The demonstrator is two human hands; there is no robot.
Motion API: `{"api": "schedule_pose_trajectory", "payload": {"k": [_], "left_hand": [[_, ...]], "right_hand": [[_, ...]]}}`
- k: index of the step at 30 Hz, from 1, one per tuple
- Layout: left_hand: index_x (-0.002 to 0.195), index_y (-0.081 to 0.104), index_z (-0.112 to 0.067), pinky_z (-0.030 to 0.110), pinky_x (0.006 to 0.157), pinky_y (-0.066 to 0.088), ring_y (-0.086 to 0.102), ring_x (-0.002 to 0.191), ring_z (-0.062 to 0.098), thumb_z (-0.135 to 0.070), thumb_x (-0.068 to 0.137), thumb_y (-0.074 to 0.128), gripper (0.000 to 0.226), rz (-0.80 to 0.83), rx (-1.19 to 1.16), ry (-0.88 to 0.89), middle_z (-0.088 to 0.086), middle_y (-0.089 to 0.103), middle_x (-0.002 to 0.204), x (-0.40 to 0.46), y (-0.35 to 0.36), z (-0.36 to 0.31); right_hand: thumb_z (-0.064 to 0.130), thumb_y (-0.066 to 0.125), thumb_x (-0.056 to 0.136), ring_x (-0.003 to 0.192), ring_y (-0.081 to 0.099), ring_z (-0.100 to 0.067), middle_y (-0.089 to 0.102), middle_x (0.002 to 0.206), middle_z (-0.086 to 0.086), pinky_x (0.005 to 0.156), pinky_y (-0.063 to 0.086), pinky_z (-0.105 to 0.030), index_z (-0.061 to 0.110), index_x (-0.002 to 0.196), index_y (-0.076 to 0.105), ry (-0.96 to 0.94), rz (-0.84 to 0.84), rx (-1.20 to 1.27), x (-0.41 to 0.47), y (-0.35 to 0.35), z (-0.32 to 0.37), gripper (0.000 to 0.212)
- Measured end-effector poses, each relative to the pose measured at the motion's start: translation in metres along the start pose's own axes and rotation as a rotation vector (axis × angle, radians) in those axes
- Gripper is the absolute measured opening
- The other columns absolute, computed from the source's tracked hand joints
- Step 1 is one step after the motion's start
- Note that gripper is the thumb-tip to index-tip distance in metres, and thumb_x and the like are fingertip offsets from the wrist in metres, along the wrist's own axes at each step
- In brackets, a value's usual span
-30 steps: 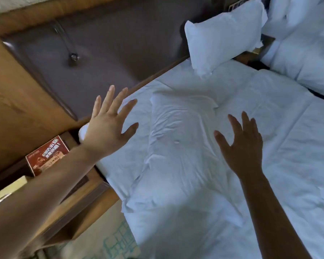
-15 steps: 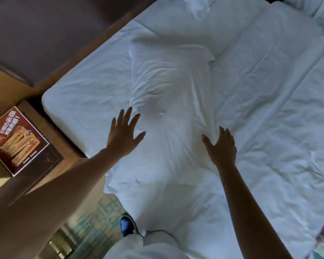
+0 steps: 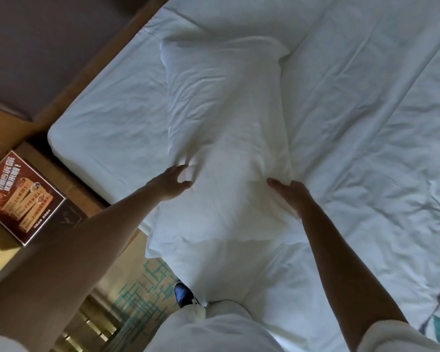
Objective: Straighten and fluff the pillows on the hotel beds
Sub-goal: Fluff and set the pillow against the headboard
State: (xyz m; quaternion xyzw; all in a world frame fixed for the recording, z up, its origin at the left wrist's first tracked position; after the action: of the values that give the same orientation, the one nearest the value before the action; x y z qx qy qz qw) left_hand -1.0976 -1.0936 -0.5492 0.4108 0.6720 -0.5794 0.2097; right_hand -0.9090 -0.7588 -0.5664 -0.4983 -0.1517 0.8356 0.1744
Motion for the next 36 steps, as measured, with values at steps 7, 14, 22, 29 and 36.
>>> {"api": "schedule_pose_trajectory", "payload": {"k": [7,14,22,29,36], "left_hand": [[0.162,0.021,-0.028,0.045,0.119,0.034,0.036,0.15,0.028,-0.052,0.101,0.049,0.071,-0.176,-0.121,-0.029,0.002,0.022,0.169,-0.059,-0.013,-0.009],[0.16,0.03,-0.027,0.033,0.121,0.028,0.034,0.149,0.01,-0.071,0.091,0.052,0.085,-0.168,-0.556,0.008,-0.012,0.032,0.164,-0.14,-0.018,-0.006],[0.156,0.03,-0.026,0.05,0.106,0.049,0.05,0.135,0.025,-0.067,0.066,0.076,0.109,-0.382,-0.553,-0.02,0.002,0.049,0.148,-0.193,-0.022,0.059],[0.161,-0.011,-0.031,0.036,0.071,0.056,0.068,0.087,0.03,-0.046,0.091,0.058,0.1,-0.296,-0.286,-0.204,0.007,0.067,0.102,-0.2,0.009,0.116],[0.162,-0.013,-0.024,0.037,0.076,0.052,0.066,0.095,0.034,-0.045,0.101,0.039,0.083,-0.268,-0.075,-0.087,0.008,0.066,0.101,-0.192,0.008,0.126]], "right_hand": [[0.06,0.057,0.091,0.085,0.075,-0.026,0.079,0.086,-0.006,0.097,0.054,-0.046,0.014,0.094,0.076,-0.198,0.132,-0.006,-0.04,0.015,0.068,0.05],[0.077,0.01,0.096,0.101,0.075,-0.032,0.077,0.107,-0.019,0.101,0.052,-0.041,0.001,0.117,0.072,-0.264,0.49,0.343,-0.129,0.101,0.14,0.1],[0.083,0.009,0.091,0.127,0.062,-0.034,0.065,0.133,-0.023,0.114,0.037,-0.041,0.0,0.143,0.053,-0.136,0.829,0.614,-0.188,0.217,0.162,0.107],[0.067,0.058,0.09,0.114,0.064,-0.023,0.067,0.126,-0.005,0.105,0.049,-0.046,0.015,0.127,0.061,-0.318,0.313,0.111,-0.185,0.193,0.216,0.064],[0.065,0.069,0.083,0.082,0.066,-0.018,0.068,0.085,0.002,0.046,0.042,-0.021,0.018,0.093,0.069,-0.305,0.16,-0.213,-0.201,0.24,0.257,0.048]]}}
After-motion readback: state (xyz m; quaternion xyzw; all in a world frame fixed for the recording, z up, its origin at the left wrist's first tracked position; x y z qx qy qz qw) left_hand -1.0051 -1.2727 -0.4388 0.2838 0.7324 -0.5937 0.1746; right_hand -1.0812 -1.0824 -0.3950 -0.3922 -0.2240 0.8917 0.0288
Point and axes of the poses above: each hand's wrist, its own x-axis towards the middle knuckle, its own y-axis out of the palm, z = x × y, the point moved 10 cm from there along x, towards the middle knuckle
